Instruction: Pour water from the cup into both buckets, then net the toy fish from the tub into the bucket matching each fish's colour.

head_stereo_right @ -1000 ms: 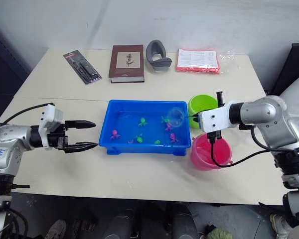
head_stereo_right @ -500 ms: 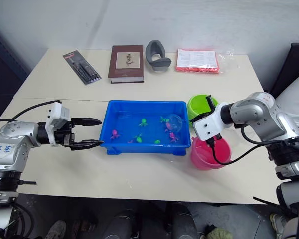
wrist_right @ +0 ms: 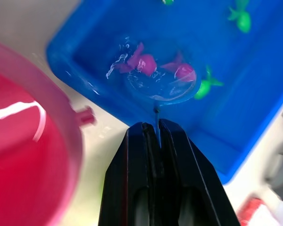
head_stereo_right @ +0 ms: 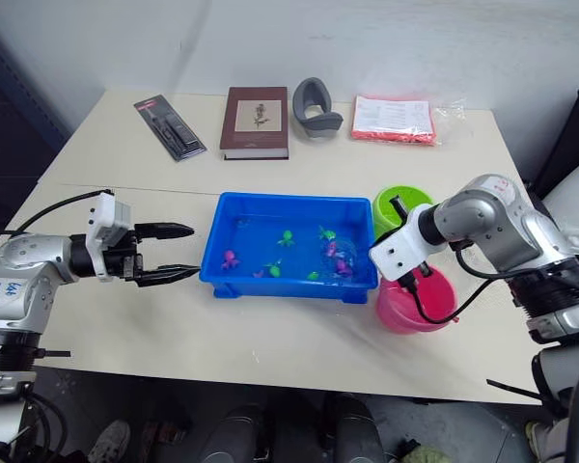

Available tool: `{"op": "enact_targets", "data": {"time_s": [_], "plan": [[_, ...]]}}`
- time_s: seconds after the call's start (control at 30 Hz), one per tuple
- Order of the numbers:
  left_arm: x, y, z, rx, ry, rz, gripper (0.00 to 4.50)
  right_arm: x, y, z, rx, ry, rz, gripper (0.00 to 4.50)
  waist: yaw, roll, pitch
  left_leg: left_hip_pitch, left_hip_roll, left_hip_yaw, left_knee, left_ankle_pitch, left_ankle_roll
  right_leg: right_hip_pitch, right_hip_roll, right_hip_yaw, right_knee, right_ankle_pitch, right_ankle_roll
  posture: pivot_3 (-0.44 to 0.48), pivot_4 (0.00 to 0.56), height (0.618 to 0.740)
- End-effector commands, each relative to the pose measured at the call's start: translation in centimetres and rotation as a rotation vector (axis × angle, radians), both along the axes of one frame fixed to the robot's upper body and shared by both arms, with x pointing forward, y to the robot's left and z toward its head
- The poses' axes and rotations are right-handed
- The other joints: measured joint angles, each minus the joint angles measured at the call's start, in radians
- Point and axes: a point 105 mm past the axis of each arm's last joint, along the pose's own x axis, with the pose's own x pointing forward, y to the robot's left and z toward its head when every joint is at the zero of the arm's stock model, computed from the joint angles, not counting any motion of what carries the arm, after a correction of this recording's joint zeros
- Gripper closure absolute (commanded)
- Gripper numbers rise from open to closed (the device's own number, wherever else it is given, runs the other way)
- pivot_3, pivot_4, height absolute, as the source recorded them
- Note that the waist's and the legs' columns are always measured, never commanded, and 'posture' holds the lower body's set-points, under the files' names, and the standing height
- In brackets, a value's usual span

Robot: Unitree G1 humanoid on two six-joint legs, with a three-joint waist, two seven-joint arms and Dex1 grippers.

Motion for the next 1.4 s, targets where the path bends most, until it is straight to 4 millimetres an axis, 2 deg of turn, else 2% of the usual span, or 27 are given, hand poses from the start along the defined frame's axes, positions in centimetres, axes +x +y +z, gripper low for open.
{"op": "enact_targets", "data": {"time_s": [0.03, 0.37, 0.57, 0.67, 0.8, 0.93, 1.13, 1.4], "plan": [[-0.1, 0.0, 1.3, -0.013, -0.062, -0.002, 0.04, -0.4, -2.0, -0.6, 0.014, 0.129, -0.148, 4.50, 0.000, 0.000, 0.000, 0.000, 0.000, 0.000, 0.000, 0.000, 0.000, 0.000, 0.000, 0.000, 0.000, 0.000, 0.000, 0.000, 0.150, 0.740], [0.0, 0.2, 1.5, -0.009, -0.068, 0.004, 0.04, -1.3, -2.1, 1.1, 0.268, 0.340, -0.324, 4.50, 0.001, 0.000, 0.000, 0.000, 0.000, 0.000, 0.001, 0.000, 0.000, 0.000, 0.000, 0.000, 0.000, 0.000, 0.001, 0.000, 0.150, 0.740], [0.3, -0.2, 1.4, -0.017, -0.072, -0.004, 0.04, -1.1, -2.8, 1.0, 0.186, 0.256, -0.254, 4.50, -0.002, 0.000, 0.000, 0.000, 0.000, 0.000, 0.001, 0.000, 0.000, 0.000, 0.000, 0.000, 0.000, 0.001, 0.001, 0.000, 0.150, 0.740], [0.3, -0.4, 1.4, -0.020, -0.072, -0.010, 0.04, -0.7, -2.7, 0.8, 0.082, 0.149, -0.147, 4.50, -0.002, 0.000, 0.000, 0.000, 0.000, 0.001, 0.001, 0.000, 0.000, 0.000, 0.000, 0.000, 0.000, 0.001, 0.001, 0.000, 0.150, 0.740], [0.3, -0.5, 1.3, -0.021, -0.071, -0.013, 0.04, -0.1, -2.1, 0.7, 0.032, 0.077, -0.047, 4.50, -0.003, 0.000, 0.000, 0.000, 0.000, 0.002, 0.001, 0.000, 0.000, 0.000, 0.000, 0.001, 0.000, 0.001, 0.001, 0.000, 0.150, 0.740], [0.3, -0.7, 1.3, -0.026, -0.071, -0.021, 0.04, 0.0, -1.2, 0.3, 0.020, 0.091, 0.013, 4.50, -0.004, 0.000, 0.000, 0.000, 0.000, 0.002, 0.001, 0.000, 0.000, 0.000, 0.000, 0.001, 0.000, 0.001, 0.001, 0.000, 0.150, 0.740], [0.2, -0.9, 1.3, -0.029, -0.073, -0.025, 0.04, 0.0, -1.3, 0.3, 0.048, 0.156, -0.024, 4.50, -0.003, 0.000, 0.000, 0.000, 0.000, 0.002, 0.001, 0.000, 0.000, 0.000, 0.000, 0.001, 0.000, 0.001, 0.001, 0.000, 0.150, 0.740], [0.1, -0.6, 1.4, -0.025, -0.076, -0.015, 0.04, -0.3, -1.5, 1.4, 0.242, 0.285, -0.190, 4.50, -0.004, 0.000, 0.000, 0.000, 0.000, 0.001, 0.001, 0.000, 0.000, 0.000, 0.000, 0.001, 0.000, 0.001, 0.001, 0.000, 0.150, 0.740]]}}
